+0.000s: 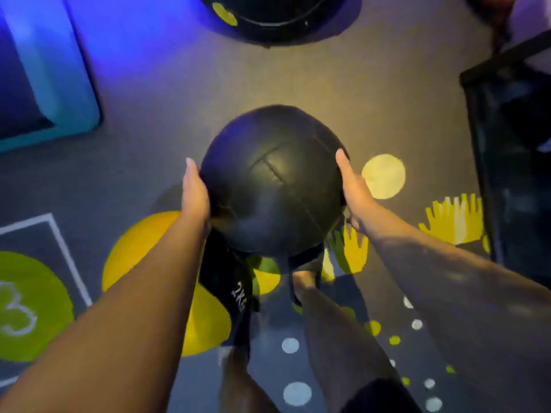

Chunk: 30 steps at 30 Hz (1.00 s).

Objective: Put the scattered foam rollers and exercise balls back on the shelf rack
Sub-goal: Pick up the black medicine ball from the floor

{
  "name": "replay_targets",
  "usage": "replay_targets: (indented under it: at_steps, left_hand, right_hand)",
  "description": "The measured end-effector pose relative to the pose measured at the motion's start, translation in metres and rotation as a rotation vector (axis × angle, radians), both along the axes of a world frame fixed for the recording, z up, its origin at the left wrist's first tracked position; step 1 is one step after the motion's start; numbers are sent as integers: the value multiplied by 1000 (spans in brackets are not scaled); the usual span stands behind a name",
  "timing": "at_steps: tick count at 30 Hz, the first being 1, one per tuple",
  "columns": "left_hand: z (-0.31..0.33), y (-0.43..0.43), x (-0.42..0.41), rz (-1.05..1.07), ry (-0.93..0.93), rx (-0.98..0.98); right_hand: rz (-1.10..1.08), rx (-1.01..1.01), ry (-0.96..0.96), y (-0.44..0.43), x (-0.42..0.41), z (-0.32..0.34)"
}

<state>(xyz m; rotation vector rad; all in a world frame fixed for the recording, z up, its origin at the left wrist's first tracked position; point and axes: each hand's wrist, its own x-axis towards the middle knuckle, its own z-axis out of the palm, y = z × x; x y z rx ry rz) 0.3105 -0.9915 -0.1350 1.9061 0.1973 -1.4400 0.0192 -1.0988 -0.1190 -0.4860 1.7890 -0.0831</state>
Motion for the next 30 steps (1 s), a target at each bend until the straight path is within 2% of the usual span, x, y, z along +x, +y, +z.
replay_targets:
  at_steps: [2, 3, 5, 7, 9, 12, 14, 15, 18, 20, 21, 23, 25, 30]
  left_hand:
    - [-55, 1, 12, -47, -8, -4]
    - [-54, 0, 15, -76, -38, 5]
    - [-29, -3, 3, -75, -83, -10]
    - [16, 1, -17, -111, -118, 3]
    - [51, 12, -34, -130, -134, 16]
    - [85, 27, -52, -209, -95, -4]
    - [102, 33, -59, -333, -93, 17]
    - [125, 33, -70, -404, -78, 18]
    - [164, 41, -101, -593, 128, 26]
    - [157, 48, -123, -748, 132, -14]
    - [149, 53, -131, -834, 46, -27]
    - [129, 54, -139, -877, -259, 21]
    - [107, 53, -135, -778, -312, 42]
    - [14, 30, -119, -572, -410, 207]
  right_hand:
    - [-82, 46, -115, -4, -8, -35]
    - [-126, 43, -147, -3, -7, -40]
    - [-200, -6, -163, 6, -6, -35]
    - [-232, -27, -101, 21, -13, -18]
    - [-236, 10, -20, 46, -28, -13]
    - [-205, 60, -10, 84, -60, -11]
    - [-207, 52, 48, 102, -66, 32]
    - [-211, 42, 77, 111, -66, 57]
    - [-129, 11, 137, 129, -73, 87]
    - [55, -56, 214, 132, -83, 87]
    - [130, -81, 251, 131, -87, 85]
    - [192, -108, 287, 125, -99, 77]
    - [151, -94, 219, 115, -109, 63]
    - [-209, 60, -59, 92, -161, -21]
